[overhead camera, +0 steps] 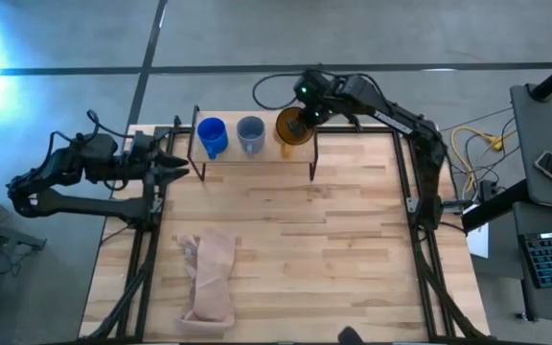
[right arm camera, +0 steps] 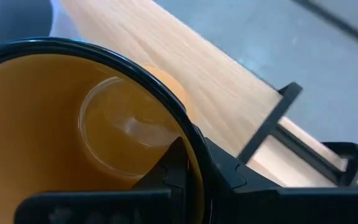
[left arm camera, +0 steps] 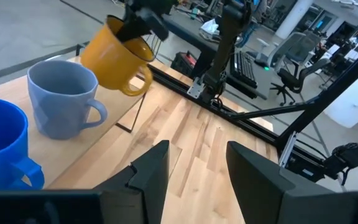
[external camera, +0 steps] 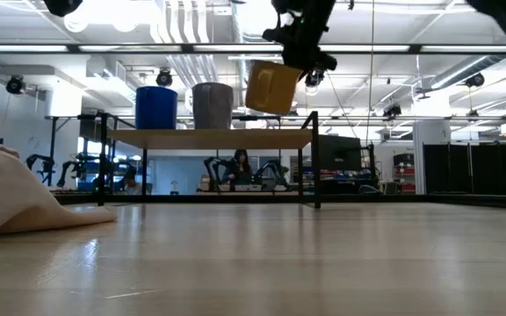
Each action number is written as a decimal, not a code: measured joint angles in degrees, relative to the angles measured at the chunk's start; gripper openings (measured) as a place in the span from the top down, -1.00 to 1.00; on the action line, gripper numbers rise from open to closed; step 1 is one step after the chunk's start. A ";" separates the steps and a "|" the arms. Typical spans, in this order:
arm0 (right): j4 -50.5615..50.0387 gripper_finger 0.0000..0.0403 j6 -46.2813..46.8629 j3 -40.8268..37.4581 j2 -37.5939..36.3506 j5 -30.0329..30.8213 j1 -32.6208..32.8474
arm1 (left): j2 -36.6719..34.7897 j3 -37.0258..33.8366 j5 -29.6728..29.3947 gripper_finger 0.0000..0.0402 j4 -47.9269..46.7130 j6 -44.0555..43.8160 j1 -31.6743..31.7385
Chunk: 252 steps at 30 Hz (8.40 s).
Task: Stack small to large cups/mugs on shelf
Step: Put the yellow mug on the shelf, then return to Home Position
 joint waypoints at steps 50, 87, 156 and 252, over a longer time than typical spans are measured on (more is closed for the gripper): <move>-5.97 0.61 -6.25 11.45 11.73 -8.47 -4.50 | -0.14 -2.95 -3.67 0.27 0.79 -4.01 -0.02; 14.38 0.64 -6.76 12.33 -10.77 -1.88 17.20 | -3.63 -4.29 10.56 0.27 13.47 5.05 -0.02; 123.35 0.66 6.40 -118.01 -67.00 -7.04 27.15 | -34.92 -56.35 12.07 0.27 44.52 -2.15 -0.02; 106.82 0.66 -0.89 -121.95 -66.86 -17.56 26.39 | -30.24 -61.13 9.16 0.27 47.26 -3.99 -0.02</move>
